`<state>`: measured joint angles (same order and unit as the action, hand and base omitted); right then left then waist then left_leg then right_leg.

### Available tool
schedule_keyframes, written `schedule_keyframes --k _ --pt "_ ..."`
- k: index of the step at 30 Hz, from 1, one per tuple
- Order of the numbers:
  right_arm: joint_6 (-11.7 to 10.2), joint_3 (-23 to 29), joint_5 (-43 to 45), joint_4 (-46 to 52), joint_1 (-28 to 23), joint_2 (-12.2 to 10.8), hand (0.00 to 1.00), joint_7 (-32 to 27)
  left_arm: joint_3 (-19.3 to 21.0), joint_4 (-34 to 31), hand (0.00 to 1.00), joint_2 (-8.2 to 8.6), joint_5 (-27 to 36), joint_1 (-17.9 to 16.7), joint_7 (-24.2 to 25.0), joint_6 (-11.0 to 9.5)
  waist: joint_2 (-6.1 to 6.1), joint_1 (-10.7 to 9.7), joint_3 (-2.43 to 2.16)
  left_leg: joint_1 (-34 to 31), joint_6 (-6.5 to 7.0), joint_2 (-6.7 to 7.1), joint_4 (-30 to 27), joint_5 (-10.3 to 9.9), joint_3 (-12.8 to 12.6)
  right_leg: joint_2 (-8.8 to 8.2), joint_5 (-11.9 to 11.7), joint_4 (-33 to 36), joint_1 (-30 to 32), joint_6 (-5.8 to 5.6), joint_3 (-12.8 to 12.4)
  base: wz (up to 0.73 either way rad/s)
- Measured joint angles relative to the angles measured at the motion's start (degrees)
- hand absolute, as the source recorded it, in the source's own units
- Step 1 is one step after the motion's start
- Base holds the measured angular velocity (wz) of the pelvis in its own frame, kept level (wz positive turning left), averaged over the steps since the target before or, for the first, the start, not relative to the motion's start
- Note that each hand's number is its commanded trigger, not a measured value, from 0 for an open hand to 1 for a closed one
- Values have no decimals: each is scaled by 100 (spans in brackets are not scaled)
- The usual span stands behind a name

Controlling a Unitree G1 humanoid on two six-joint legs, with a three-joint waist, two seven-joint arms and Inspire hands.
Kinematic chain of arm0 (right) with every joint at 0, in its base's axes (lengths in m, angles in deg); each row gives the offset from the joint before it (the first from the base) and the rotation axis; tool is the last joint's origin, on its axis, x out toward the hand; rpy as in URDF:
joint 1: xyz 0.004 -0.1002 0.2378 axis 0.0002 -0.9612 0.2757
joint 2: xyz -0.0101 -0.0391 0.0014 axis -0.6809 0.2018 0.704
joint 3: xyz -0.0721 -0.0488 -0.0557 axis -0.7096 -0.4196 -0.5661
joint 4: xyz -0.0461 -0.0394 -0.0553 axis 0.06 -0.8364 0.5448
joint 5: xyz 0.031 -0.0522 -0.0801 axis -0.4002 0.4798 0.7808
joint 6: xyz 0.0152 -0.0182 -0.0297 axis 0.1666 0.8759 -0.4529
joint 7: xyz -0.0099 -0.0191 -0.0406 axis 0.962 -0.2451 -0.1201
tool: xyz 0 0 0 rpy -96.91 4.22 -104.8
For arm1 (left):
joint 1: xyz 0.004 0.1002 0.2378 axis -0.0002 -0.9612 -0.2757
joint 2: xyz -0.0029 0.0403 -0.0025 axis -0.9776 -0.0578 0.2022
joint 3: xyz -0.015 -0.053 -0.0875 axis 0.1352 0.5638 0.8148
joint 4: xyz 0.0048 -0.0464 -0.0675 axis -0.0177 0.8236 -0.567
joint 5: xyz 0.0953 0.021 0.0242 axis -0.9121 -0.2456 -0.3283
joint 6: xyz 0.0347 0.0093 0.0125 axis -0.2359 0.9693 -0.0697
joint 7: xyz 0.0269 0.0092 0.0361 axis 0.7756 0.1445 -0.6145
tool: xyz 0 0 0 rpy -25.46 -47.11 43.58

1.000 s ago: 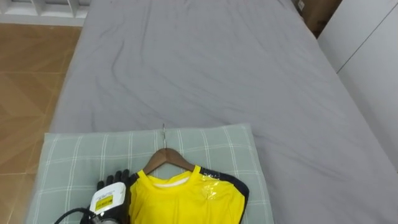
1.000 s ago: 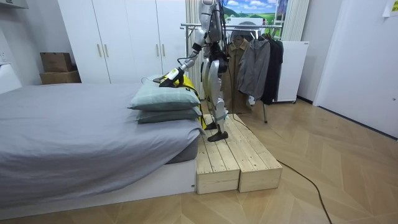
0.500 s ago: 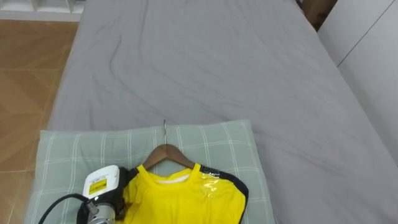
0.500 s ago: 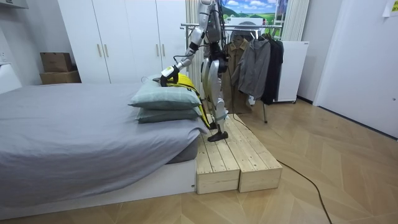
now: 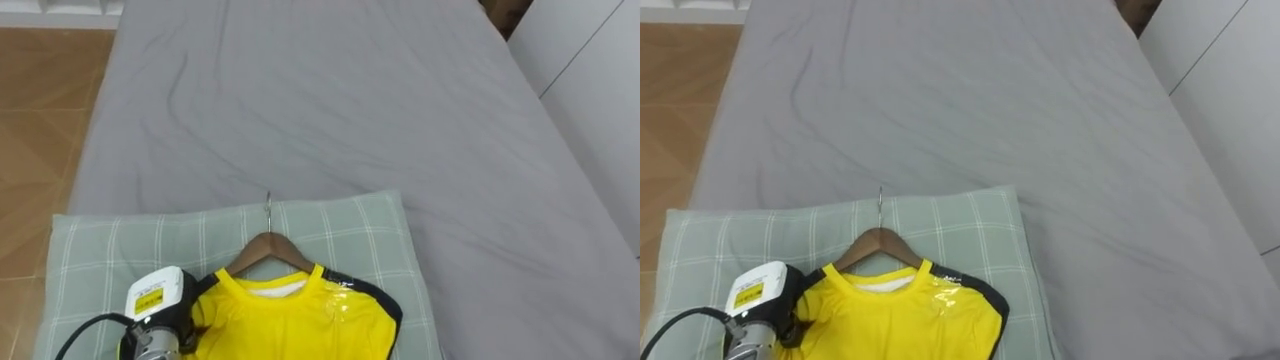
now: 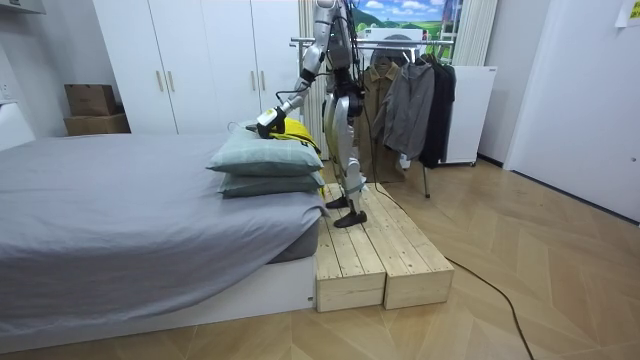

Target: Hang clothes

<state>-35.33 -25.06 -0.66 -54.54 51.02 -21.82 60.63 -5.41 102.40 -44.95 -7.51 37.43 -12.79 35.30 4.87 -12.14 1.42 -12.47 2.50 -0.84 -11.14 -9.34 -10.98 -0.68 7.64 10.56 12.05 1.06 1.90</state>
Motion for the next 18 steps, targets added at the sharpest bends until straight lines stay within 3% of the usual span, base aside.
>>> schedule_keyframes --k 10,18 --pt "-6 -2 -30 14 44 -1 0 -58 -104 -14 100 1 196 -25 -6 -42 -44 -11 28 54 0 11 3 0 3 -5 0 -6 -74 0 21 0" --pt "-144 0 -58 12 11 31 0 -59 -103 -74 100 89 366 -145 -149 -67 -154 -24 10 133 0 13 -13 0 6 13 0 -7 -166 -1 25 0"
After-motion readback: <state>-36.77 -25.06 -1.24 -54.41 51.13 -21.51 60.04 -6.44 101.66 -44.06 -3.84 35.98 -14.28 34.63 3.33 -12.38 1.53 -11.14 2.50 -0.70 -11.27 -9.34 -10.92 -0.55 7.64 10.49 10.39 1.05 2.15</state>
